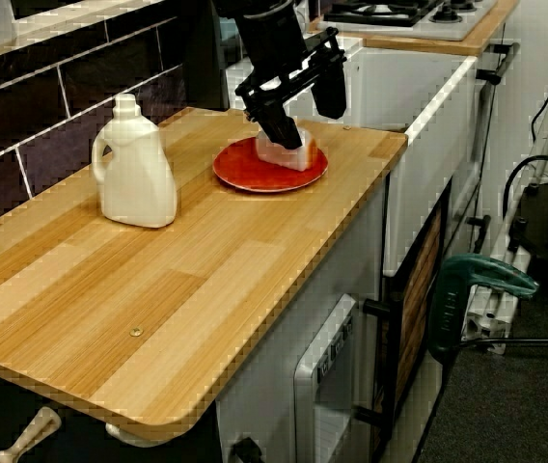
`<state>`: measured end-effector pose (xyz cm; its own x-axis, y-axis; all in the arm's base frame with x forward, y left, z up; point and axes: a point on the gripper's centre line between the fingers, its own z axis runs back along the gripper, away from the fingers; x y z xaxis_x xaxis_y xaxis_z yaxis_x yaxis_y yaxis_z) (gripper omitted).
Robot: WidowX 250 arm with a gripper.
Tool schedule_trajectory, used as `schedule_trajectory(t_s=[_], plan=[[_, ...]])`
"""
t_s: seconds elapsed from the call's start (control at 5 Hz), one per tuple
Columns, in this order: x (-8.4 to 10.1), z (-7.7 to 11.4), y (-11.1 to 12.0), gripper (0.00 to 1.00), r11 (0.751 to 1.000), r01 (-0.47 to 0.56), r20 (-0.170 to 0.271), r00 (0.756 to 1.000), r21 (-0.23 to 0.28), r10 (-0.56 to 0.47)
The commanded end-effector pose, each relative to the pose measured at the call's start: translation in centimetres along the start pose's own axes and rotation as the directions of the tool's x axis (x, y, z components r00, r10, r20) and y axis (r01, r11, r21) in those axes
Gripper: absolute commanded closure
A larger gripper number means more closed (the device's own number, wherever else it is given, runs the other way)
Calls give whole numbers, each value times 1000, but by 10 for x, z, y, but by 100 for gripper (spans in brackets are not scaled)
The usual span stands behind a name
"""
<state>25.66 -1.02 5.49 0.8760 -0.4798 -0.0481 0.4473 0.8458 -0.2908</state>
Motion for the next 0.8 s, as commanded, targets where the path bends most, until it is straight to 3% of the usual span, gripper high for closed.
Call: schedule_trajectory(t_s=[0.0,0.6], plan=[[3,11,-3,0,999,15,40,999,31,-17],[7,-4,11,0,999,-15,28,1000,40,14]])
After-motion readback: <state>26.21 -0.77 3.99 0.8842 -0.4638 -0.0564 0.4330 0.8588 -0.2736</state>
